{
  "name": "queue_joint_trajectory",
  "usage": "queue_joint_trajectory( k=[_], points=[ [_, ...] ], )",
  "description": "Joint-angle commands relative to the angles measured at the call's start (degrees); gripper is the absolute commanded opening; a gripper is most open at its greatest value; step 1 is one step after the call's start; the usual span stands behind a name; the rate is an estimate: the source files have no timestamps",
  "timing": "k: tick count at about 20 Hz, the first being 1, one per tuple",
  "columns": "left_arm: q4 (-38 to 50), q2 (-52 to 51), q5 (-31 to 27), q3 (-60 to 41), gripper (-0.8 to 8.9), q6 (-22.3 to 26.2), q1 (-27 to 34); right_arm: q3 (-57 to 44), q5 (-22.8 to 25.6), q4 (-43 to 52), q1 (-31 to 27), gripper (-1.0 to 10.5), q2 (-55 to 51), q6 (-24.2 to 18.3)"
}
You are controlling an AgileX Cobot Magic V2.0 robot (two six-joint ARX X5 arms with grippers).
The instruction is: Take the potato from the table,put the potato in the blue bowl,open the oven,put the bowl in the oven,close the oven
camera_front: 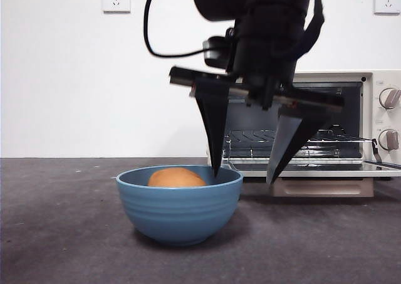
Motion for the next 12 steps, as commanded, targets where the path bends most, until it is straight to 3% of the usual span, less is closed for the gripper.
queue_joint_trajectory(
  k=[1, 4, 12],
  points=[
    [0.52, -0.11, 0.17, -0.55, -0.08, -0.15, 0.22, -0.26, 0.17, 1.14, -0.37, 2.2, 2.19, 1.44],
    [0.46, -0.11, 0.17, -0.55, -0.08, -0.15, 0.22, -0.26, 0.11, 1.16, -0.37, -0.1, 4.2, 1.84],
    [0.33, 0.24, 0.17, -0.55, -0.08, -0.15, 0.22, 0.81, 1.09, -2.69, -3.34, -0.1, -1.01, 3.63]
  ],
)
